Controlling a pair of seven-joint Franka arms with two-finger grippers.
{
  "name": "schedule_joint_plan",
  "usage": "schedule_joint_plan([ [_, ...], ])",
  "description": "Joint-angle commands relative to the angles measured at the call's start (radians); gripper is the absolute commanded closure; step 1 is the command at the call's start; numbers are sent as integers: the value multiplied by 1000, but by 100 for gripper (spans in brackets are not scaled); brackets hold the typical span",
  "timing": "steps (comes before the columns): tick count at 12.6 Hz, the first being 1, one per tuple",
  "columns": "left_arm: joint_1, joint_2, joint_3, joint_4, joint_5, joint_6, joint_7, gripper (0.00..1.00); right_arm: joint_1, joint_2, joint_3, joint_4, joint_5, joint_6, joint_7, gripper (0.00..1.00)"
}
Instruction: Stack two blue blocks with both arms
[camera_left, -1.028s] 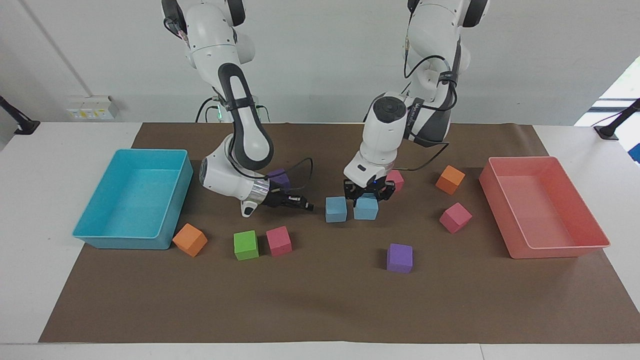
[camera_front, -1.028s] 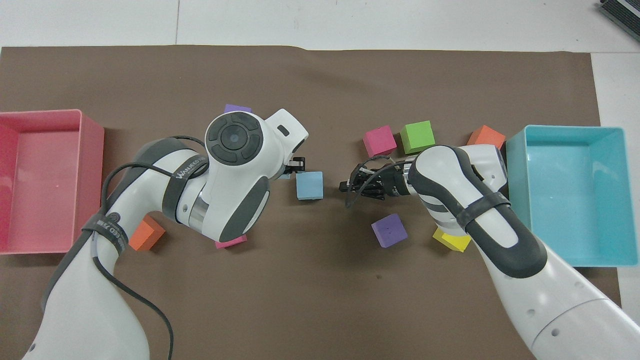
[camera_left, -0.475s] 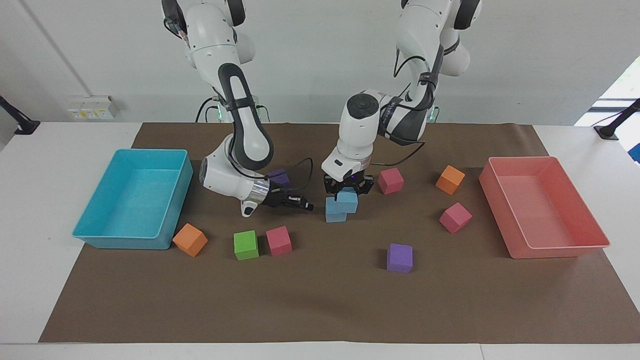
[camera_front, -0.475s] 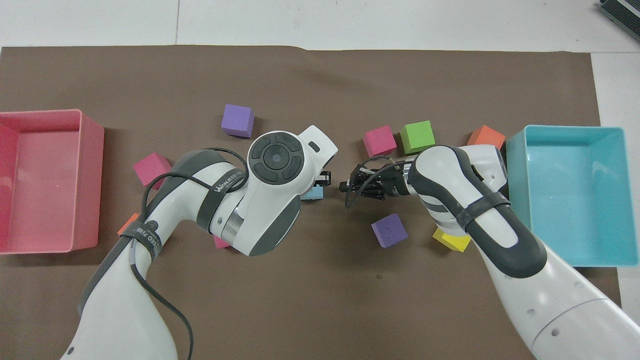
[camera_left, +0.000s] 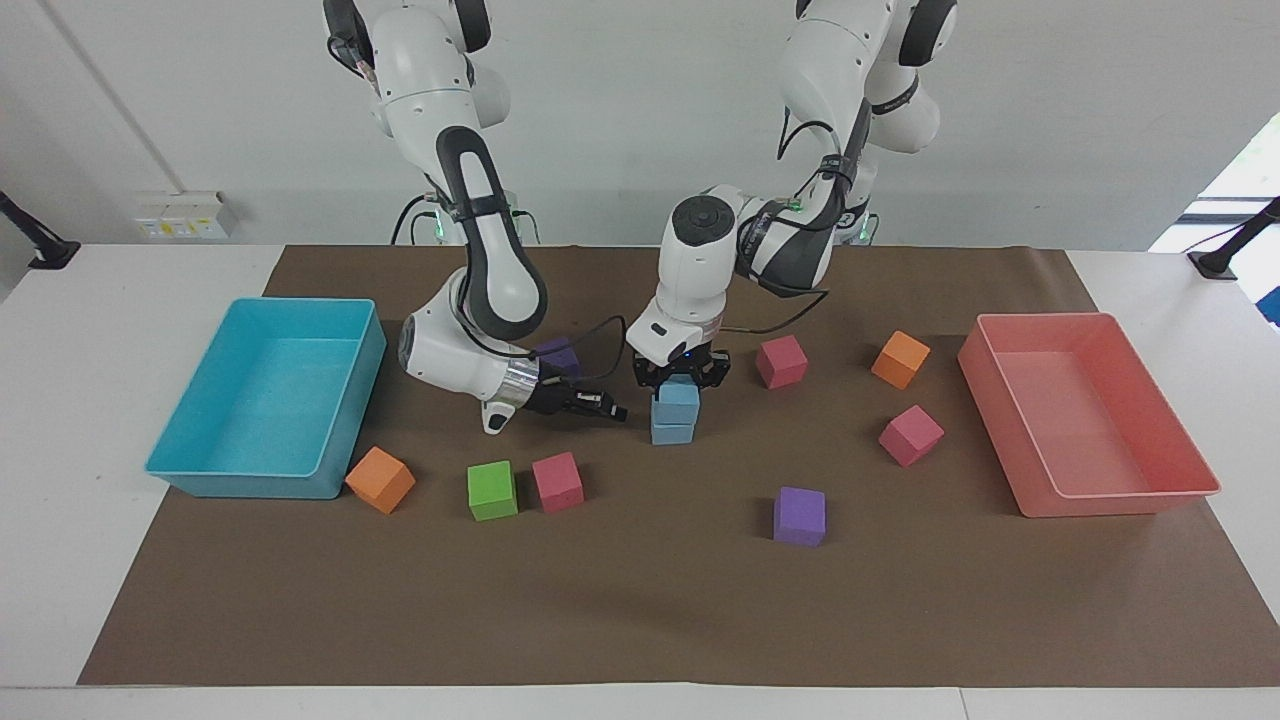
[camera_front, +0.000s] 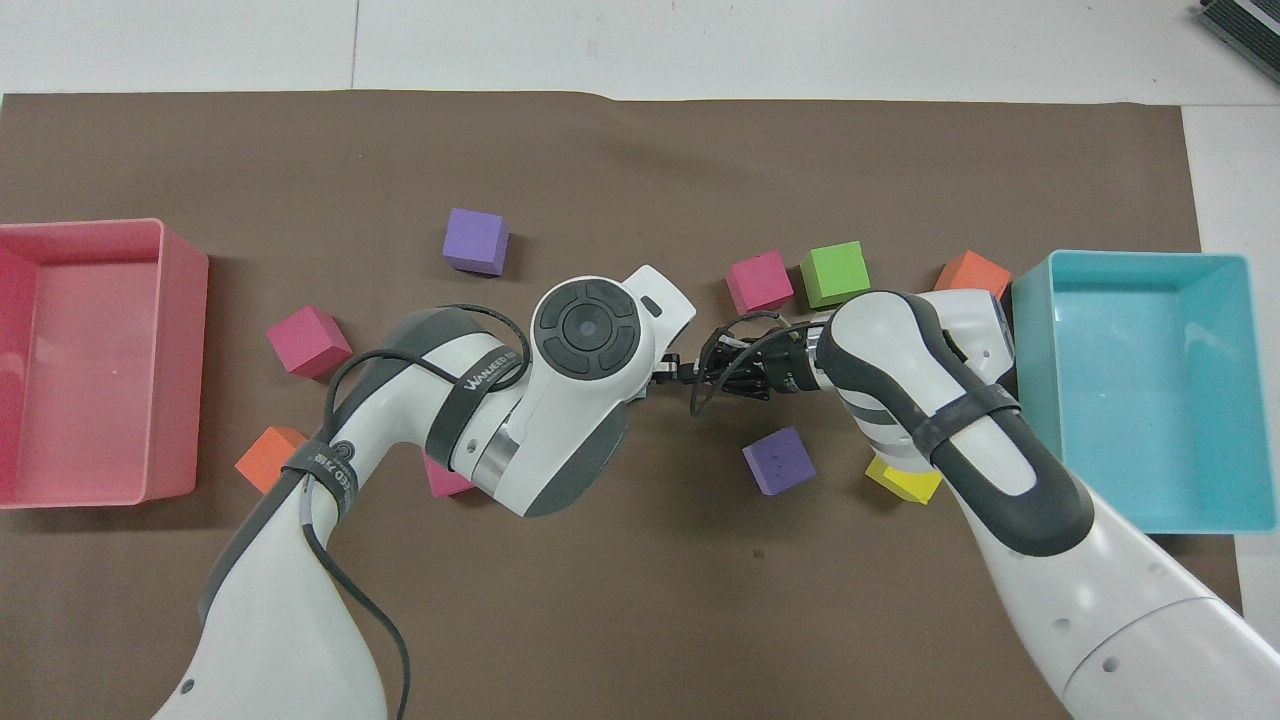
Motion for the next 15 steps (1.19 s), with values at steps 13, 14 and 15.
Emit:
schedule_joint_plan([
  [13, -26, 34, 16, 34, -6, -1, -53, 82, -7, -4, 9, -14, 36, 20, -43, 100],
  [14, -34, 33, 16, 35, -6, -8, -59, 81, -7, -4, 9, -14, 36, 20, -43, 100],
  [15, -43, 31, 18, 41, -6, -15, -82, 81, -7, -4, 9, -14, 36, 20, -43, 100],
])
